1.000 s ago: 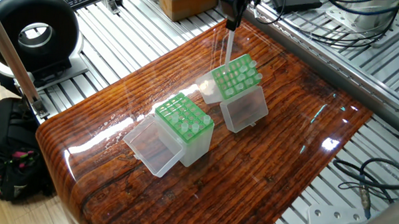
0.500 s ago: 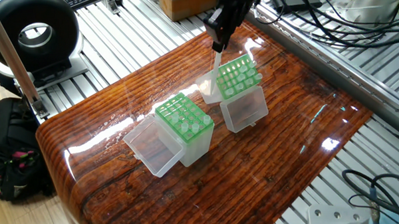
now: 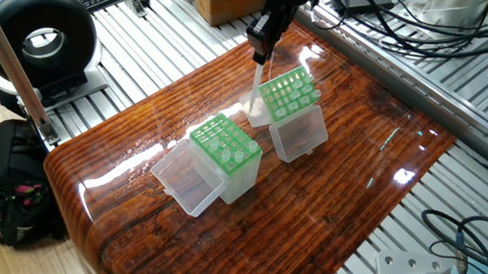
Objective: Transfer all large pipette tips from one holder to another
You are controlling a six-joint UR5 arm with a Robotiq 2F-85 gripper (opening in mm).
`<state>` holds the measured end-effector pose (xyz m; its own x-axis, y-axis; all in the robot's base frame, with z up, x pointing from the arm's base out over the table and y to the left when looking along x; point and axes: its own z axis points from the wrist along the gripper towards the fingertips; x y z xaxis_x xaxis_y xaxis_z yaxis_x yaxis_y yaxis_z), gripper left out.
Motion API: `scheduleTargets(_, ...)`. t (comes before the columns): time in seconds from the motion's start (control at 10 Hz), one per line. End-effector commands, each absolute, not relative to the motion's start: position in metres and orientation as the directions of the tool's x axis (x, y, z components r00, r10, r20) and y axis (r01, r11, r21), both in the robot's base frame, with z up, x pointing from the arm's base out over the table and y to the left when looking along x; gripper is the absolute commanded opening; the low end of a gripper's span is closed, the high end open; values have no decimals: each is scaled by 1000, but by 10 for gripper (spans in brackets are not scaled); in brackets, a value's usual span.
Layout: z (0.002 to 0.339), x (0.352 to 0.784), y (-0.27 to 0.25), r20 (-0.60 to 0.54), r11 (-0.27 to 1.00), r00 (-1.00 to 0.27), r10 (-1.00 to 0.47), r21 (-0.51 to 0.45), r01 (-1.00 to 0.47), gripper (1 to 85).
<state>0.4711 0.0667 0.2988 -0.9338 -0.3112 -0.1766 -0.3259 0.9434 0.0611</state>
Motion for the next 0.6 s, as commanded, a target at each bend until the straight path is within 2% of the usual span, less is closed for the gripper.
scheduleTargets(0.0,309,481,93,-203,949,-936,-287,74,-307,143)
scheduleTargets(0.5,307,494,145,-250,963,-944,-214,106,-247,143)
